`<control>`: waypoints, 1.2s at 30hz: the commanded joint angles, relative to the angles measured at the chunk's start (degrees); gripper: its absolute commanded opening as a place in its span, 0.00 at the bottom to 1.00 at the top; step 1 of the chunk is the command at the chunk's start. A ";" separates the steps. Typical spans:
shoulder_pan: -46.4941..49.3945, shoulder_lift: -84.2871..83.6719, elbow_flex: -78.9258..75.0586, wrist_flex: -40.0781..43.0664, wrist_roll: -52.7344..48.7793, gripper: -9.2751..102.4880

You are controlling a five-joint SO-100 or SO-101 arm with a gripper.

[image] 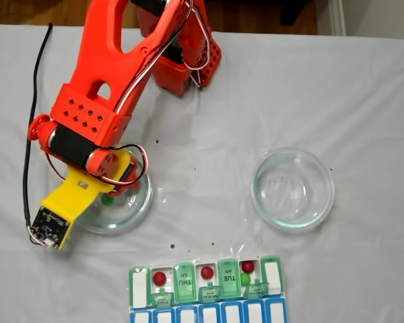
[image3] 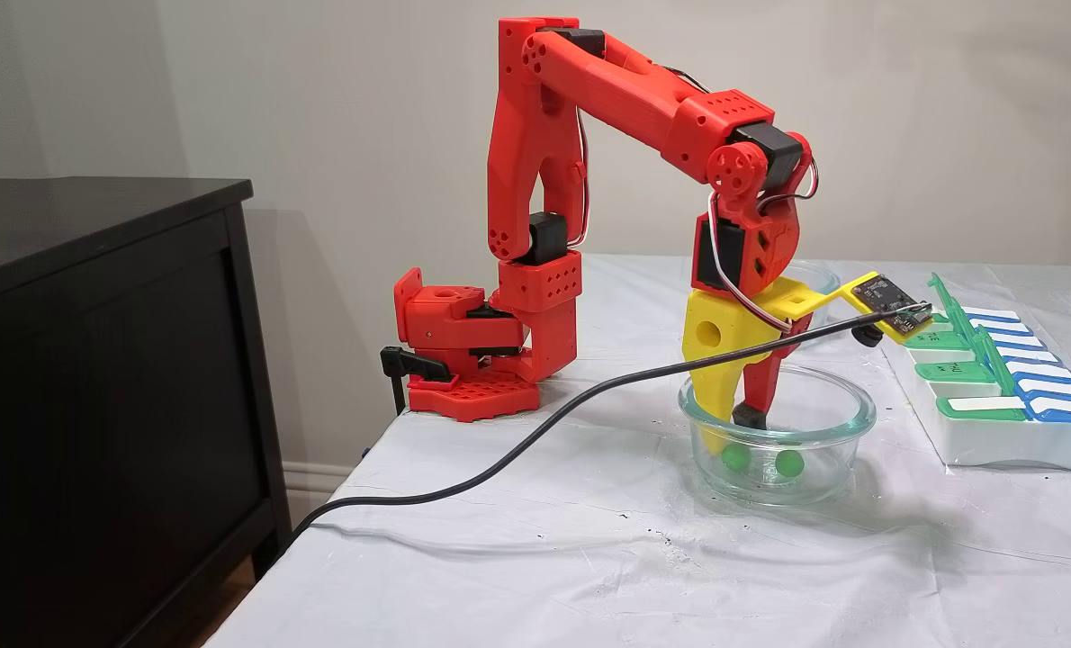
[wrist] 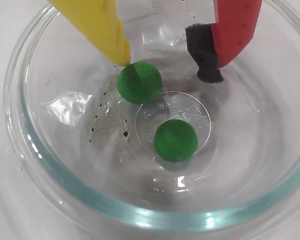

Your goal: Sort medicines into box.

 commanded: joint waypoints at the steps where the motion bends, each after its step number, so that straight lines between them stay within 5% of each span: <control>1: 1.14 4.39 -5.19 2.46 -1.76 0.30; 36: 5.36 10.63 2.29 -3.08 -15.29 0.28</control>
